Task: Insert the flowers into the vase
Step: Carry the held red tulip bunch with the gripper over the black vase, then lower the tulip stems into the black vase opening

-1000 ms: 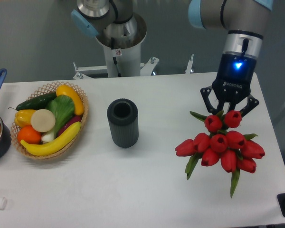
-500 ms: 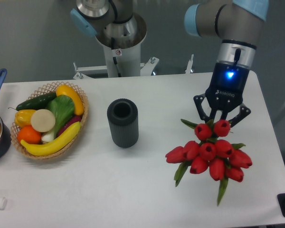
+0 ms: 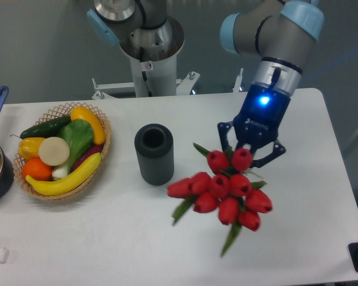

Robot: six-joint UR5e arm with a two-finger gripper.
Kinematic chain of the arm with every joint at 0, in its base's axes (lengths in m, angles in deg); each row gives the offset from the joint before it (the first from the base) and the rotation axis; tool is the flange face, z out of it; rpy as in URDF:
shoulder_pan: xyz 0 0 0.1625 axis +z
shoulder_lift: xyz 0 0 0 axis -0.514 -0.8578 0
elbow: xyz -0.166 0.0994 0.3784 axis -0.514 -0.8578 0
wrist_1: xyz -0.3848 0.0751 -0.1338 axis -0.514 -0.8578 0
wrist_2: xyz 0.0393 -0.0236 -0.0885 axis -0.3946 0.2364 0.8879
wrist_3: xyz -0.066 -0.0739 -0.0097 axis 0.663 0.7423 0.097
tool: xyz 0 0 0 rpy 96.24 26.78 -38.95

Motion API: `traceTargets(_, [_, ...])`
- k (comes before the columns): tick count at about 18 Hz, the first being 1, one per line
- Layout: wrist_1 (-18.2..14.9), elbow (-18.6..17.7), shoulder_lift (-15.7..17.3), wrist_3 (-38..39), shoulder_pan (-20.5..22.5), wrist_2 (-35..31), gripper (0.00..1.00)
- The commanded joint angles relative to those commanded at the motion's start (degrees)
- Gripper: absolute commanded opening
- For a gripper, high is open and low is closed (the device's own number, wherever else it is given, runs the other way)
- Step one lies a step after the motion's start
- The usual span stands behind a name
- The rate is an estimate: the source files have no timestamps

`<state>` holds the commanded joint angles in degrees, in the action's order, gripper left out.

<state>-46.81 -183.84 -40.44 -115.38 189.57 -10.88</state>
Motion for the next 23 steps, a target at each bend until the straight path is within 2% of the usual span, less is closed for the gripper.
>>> traceTargets(3, [0.0,-3.6,2.0,-0.4,0.1,7.9,0.18])
traceTargets(7, [-0.1,-6.2,5.3,0.2,0.4,10.8,0.18])
traceTargets(9, [-0.1,-8.6,7.7,0.5,0.4,12.5,0.18])
traceTargets(12, [-0.1,-14.5,12.9,0.5,0.6,13.0,0.18])
traceTargets(15, [-0.3,-17.1,16.3,0.8,0.7,13.0,0.18])
traceTargets(20, [-0.3,-22.4,19.4,0.7,1.1,12.9,0.18])
traceTargets(23, [-0.4,-23.0,19.3,0.4,1.2,12.9,0.18])
